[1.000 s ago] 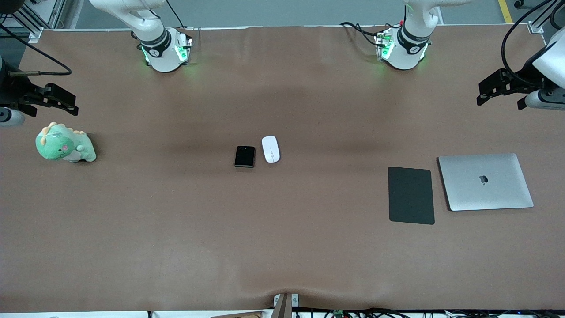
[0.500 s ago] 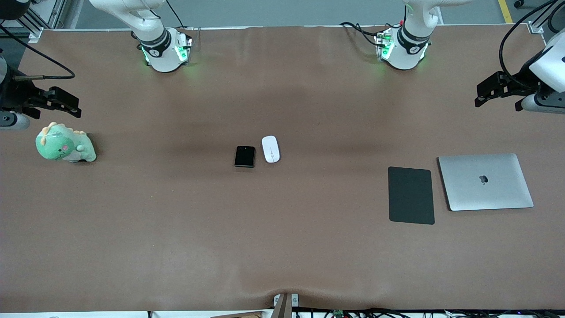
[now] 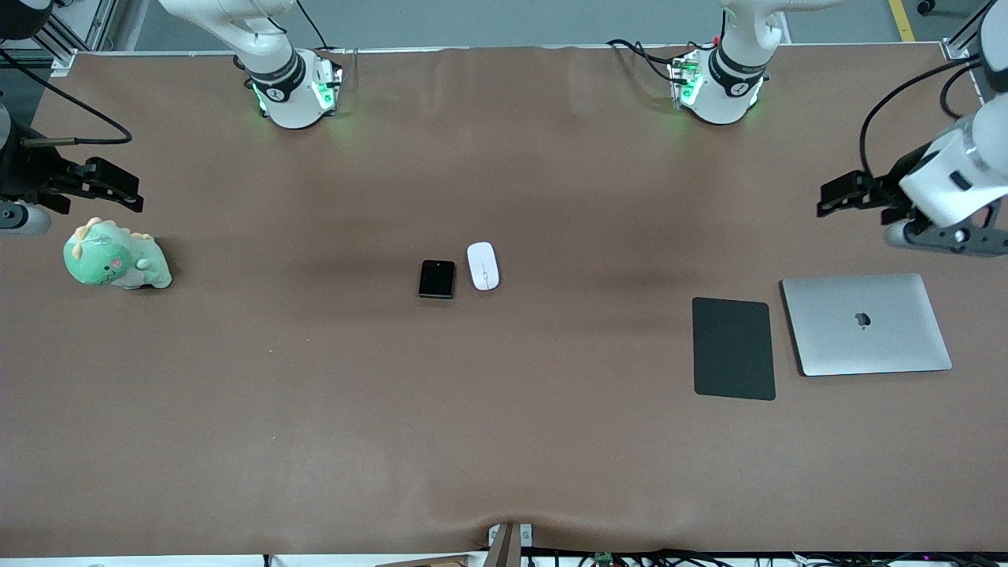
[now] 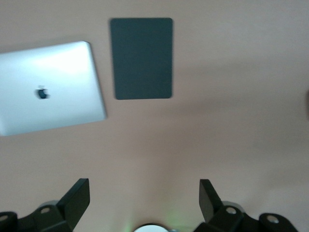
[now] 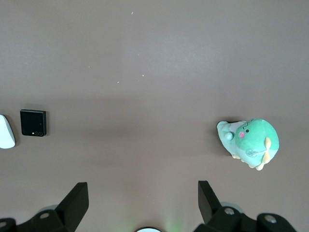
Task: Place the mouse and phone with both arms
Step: 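Move the left gripper toward the white mouse while the right gripper reaches out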
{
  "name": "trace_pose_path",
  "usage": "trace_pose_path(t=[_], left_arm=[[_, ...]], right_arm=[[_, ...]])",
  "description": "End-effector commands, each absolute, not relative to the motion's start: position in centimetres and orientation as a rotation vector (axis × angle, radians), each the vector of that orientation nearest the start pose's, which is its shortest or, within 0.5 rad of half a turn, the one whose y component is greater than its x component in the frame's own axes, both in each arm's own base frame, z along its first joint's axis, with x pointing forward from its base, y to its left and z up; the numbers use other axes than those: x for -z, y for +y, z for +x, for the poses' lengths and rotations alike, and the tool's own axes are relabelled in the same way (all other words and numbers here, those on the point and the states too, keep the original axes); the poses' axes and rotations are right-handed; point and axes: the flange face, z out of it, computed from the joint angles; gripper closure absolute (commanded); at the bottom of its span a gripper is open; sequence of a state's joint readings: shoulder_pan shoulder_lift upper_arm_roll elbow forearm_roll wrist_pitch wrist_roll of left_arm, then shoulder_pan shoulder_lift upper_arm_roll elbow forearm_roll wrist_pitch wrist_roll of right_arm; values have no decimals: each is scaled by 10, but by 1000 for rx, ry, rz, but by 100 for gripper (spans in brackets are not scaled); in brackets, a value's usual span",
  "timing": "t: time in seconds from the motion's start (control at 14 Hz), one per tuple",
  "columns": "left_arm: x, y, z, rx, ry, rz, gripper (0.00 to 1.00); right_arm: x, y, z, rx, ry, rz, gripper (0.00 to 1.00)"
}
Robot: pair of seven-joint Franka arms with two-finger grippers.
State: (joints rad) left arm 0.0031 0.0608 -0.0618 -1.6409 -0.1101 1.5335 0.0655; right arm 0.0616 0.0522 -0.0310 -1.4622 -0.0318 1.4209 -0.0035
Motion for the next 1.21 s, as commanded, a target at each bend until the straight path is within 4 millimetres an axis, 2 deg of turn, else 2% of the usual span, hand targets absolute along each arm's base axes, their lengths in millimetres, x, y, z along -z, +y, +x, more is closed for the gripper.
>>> trace_pose_path(t=[0.0,0.21,0.29,0.36,0.64,0.71,0.86,1.0,1.14], left_arm=[[-536,-48,572,-349,186,-3325,0],[-509,-72,577,-462,232,-3305,0],[-505,-91,575,-483,238,-3288,0],[-492,-102,576,-530,181,-3274,0],[-463,-172,569,-626,133,-3221,0],[-452,-194,566,-643,73,-3197,0],[-439,-229,565,-600,-1,-3195,0],[-423,-275,553,-583,-47,-3184,0],[-408,-305,547,-553,-109,-3179,0]], right_arm=[[-638,23,557,-145,-74,-3191,0],[-638,20,557,-145,-67,-3191,0],[-638,20,557,-143,-68,-3185,0],[-637,18,558,-148,-62,-3190,0],[-638,18,557,-148,-59,-3180,0],[-639,19,557,-145,-50,-3175,0],[-639,16,559,-128,-57,-3175,0],[-638,18,563,-102,-73,-3196,0],[-642,18,568,-33,-72,-3196,0]])
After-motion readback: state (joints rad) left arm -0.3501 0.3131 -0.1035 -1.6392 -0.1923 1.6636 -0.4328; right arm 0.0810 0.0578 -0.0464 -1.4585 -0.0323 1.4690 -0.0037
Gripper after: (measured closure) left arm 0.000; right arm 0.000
